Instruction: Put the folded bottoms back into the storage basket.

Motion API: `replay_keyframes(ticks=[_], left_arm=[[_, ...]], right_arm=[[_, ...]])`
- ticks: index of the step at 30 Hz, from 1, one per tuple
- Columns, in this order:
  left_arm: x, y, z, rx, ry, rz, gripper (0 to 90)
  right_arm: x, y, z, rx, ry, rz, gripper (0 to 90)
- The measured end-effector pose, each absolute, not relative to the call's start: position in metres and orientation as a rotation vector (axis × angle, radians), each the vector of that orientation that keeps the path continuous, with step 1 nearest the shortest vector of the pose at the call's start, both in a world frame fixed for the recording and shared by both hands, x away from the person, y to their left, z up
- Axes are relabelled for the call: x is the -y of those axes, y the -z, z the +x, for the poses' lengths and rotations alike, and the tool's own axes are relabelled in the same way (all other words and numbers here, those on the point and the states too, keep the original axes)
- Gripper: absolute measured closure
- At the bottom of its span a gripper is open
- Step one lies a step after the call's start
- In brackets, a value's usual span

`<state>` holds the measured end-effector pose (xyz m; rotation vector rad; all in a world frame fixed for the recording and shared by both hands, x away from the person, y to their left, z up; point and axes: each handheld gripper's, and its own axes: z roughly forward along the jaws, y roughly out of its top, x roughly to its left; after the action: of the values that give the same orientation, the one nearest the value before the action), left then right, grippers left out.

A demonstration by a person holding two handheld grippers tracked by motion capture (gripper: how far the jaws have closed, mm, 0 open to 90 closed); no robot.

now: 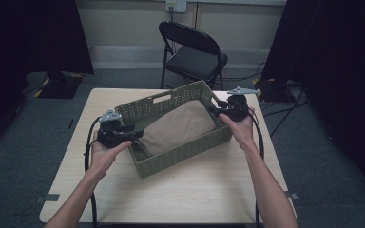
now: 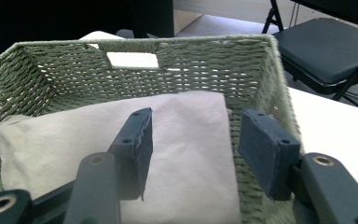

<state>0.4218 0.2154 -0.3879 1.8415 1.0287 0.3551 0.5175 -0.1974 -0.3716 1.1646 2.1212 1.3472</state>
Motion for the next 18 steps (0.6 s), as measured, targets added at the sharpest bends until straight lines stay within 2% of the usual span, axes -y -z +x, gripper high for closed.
replay_keyframes(ticks=[10, 14, 18], left_arm=[[-0.236, 0.383, 0.404, -1.046, -0.393, 1.802, 41.2], [-0.241, 0.388, 0.394, -1.073, -0.423, 1.781, 38.5], [-0.247, 0.391, 0.391, -1.096, -0.398, 1.761, 37.7]], right_arm=[[0.232, 0.374, 0.503, -2.055, -1.346, 1.216, 47.7], [0.247, 0.382, 0.500, -2.042, -1.305, 1.255, 52.0], [0.251, 0.388, 0.498, -2.034, -1.286, 1.275, 50.8]])
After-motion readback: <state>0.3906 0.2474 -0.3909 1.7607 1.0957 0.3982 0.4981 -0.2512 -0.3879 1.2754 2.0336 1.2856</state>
